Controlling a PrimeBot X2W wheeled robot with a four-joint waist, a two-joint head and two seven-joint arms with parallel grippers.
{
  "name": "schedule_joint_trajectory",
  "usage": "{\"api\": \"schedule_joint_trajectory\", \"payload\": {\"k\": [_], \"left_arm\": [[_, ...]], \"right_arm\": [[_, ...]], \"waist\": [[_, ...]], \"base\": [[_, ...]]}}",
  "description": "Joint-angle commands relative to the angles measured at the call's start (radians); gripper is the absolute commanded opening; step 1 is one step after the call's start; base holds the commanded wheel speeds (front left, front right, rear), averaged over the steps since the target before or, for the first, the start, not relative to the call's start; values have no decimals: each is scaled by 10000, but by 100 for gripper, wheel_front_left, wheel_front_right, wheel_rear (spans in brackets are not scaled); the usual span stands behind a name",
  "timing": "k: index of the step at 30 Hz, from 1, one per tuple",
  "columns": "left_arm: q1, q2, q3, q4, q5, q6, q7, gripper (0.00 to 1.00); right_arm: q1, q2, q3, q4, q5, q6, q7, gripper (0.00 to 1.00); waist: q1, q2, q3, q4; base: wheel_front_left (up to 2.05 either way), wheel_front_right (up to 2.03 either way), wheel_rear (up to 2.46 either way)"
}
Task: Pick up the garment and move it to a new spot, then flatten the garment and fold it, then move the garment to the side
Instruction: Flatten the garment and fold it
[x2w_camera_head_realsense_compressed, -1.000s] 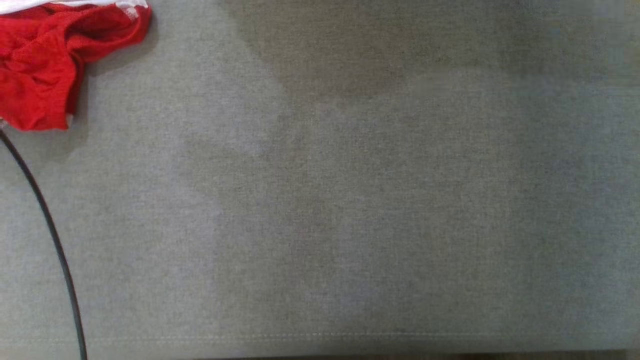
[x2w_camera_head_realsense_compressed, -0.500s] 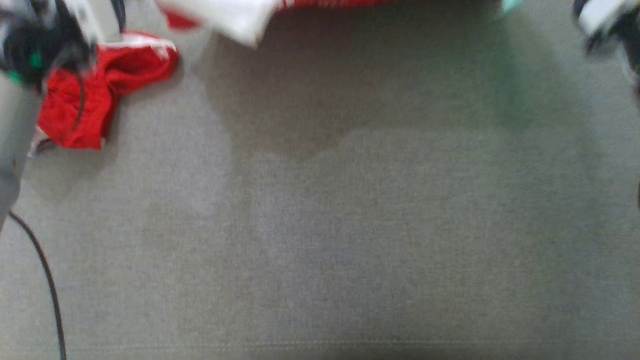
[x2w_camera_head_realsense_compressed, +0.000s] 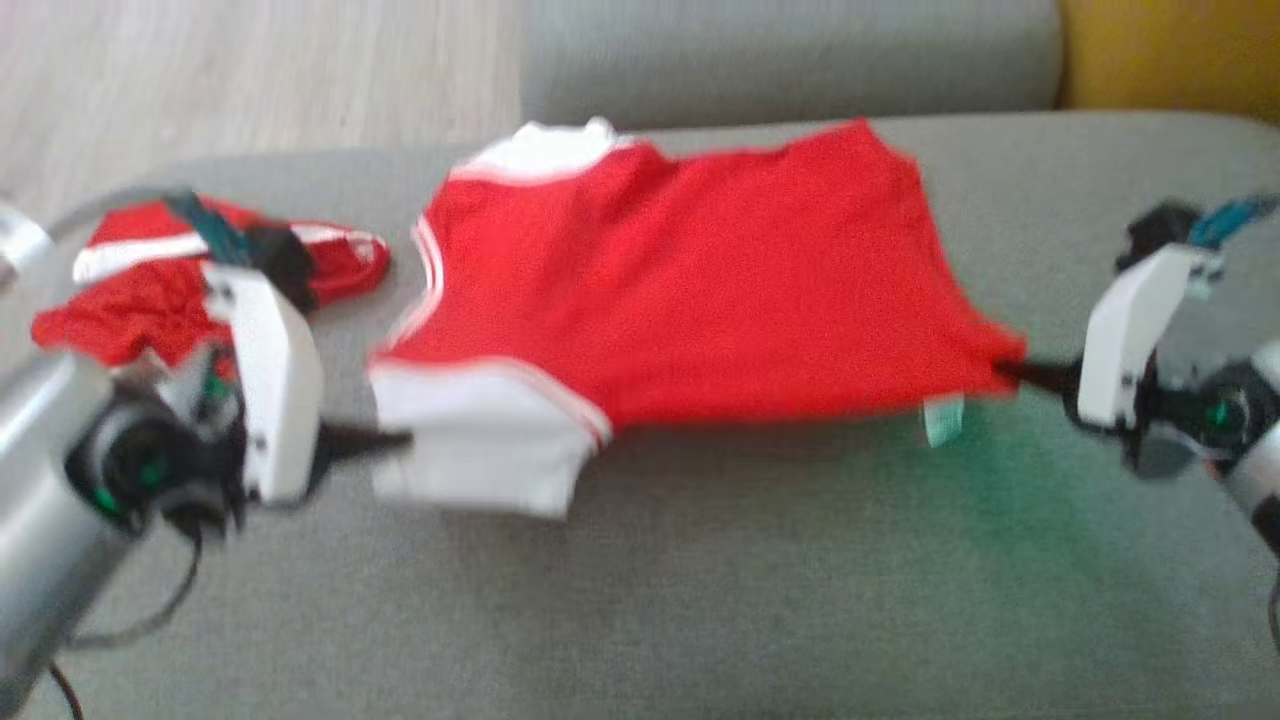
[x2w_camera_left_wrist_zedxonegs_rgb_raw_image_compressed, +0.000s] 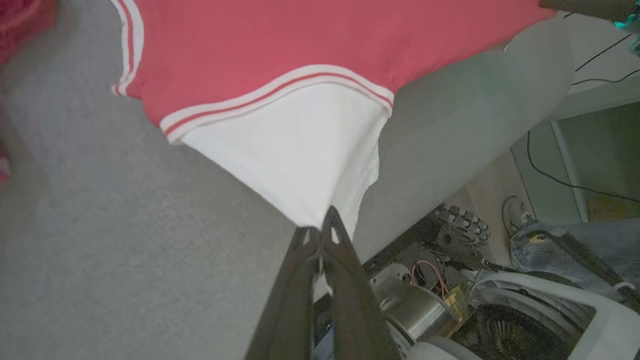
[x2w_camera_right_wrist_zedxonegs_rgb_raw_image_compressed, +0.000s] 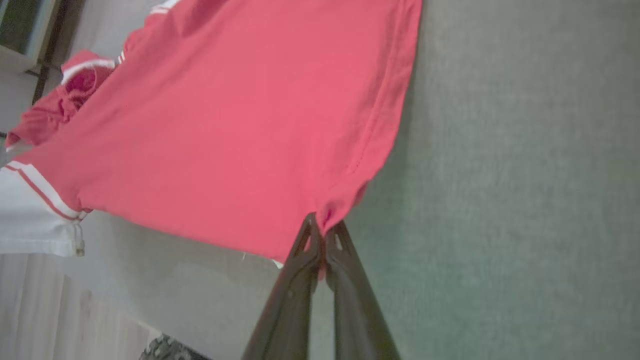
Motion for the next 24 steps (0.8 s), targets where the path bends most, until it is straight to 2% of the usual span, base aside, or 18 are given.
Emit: {"api": "schedule_joint_trajectory", "payload": {"k": [1,6,12,16,21,24], "left_arm": [[-251,675,469,-575,-127,196,124,0],[787,1317,292,-2191,-388,858,279,0],[1742,2201,12,-3663,-982,1387,963,0],[1984,2762,5,-4377,-1393,1714,1445,0],[1910,2959,124,-4743,-1604,1963,1664,0],[1560,2744,276,-4604,-1800,2067,1861,0]], "right_arm": [[146,-327,49,-275,121,-7,233,0],[865,-853,370,-939,298,-7,1154,0],[1545,-1771,598,-2081,185,-7,2139,0],[1800,-2157,508,-2704,163,-7,2806,0],[1853,-2398,114,-3324,72,-7,3401,0],[1601,-2321,-414,-3463,-167,-7,3658,0]], "waist": [[1,-1,-324,-139],[1,-1,-430,-220],[1,-1,-435,-323],[1,-1,-361,-350],[1,-1,-48,-288],[1,-1,364,-206]], "base": [[0,0,0],[0,0,0],[0,0,0],[0,0,0],[0,0,0],[0,0,0]]}}
